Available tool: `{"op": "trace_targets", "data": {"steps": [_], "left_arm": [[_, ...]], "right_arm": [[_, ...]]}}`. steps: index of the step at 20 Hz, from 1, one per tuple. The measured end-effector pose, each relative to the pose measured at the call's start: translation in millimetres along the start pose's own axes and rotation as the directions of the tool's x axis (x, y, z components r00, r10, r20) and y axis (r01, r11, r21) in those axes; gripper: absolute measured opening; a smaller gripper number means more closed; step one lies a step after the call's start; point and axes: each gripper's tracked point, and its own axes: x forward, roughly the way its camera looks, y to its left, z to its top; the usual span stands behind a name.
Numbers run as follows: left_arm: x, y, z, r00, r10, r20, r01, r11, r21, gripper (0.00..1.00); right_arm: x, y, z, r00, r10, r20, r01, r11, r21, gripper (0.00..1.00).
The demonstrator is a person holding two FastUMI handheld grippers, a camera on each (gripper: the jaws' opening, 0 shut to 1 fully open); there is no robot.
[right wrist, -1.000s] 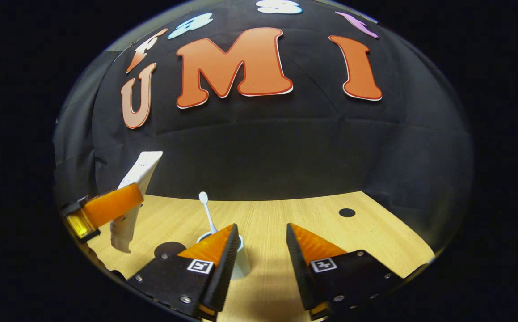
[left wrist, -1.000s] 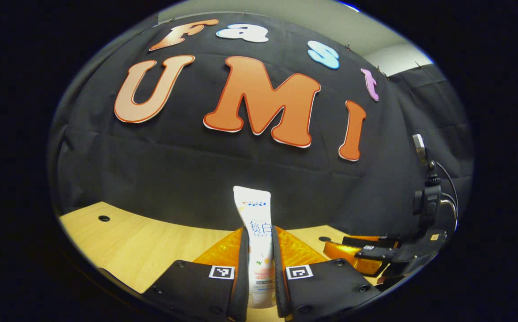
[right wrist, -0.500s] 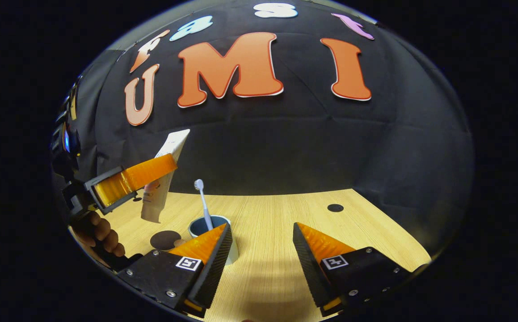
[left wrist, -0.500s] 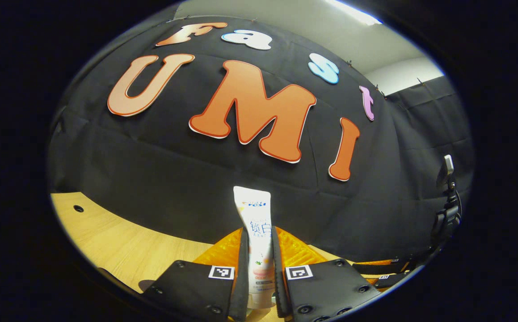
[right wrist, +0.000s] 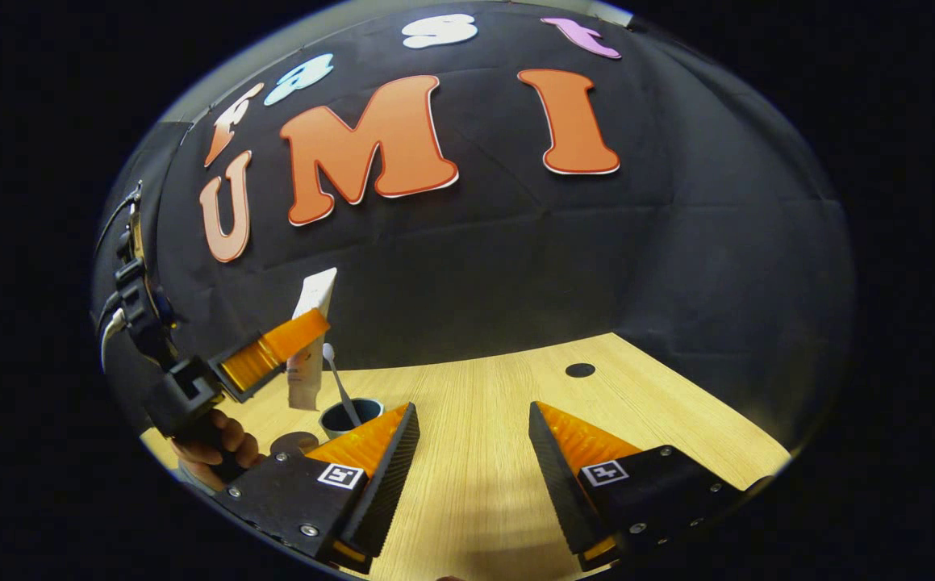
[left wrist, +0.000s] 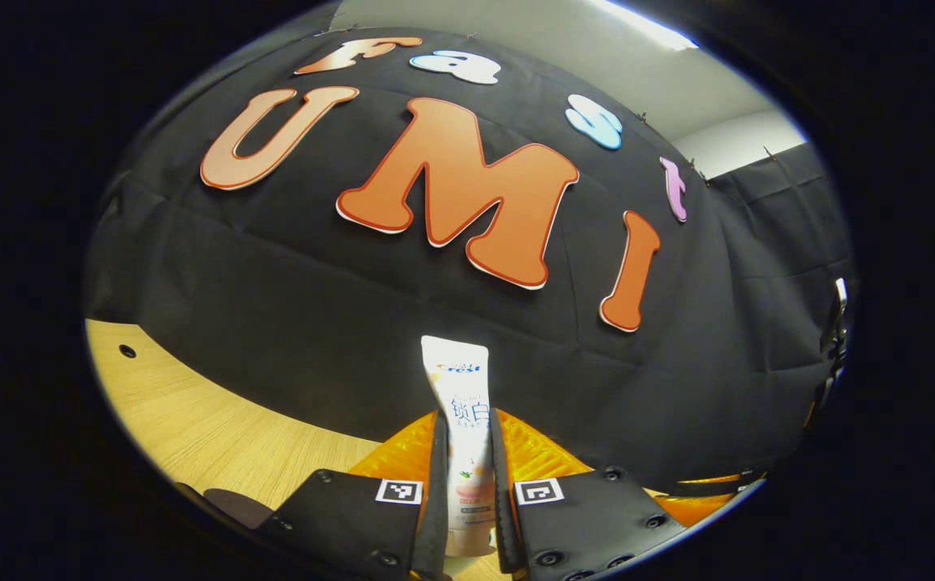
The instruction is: Put the toothbrush and toothpaste on the desktop into the cup, then pick up the cup and place it on the coaster on the desktop.
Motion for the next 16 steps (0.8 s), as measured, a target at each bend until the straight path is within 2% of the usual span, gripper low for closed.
{"op": "trace_targets", "data": {"steps": [2, 5, 8, 16], "left_arm": [[6, 3, -11, 0.998, 0.057, 0.01, -0.057, 0.998, -0.007, 0.28], [7, 10, -21, 0.989, 0.142, 0.033, -0.143, 0.989, 0.033, 0.28], [9, 13, -23, 0.978, 0.193, 0.077, -0.199, 0.977, 0.079, 0.29], [17, 18, -46, 0.97, 0.238, 0.04, -0.241, 0.96, 0.144, 0.3]], "right_arm": [[0, -6, -3, 1.0, -0.006, 0.003, 0.006, 1.0, -0.002, 0.83], [-1, -13, -4, 1.0, -0.007, 0.004, 0.007, 1.0, 0.011, 0.83], [-1, -16, -5, 1.0, 0.003, 0.008, -0.003, 0.999, 0.037, 0.83], [-5, -28, -9, 1.0, 0.005, 0.01, -0.006, 0.998, 0.063, 0.83]]}}
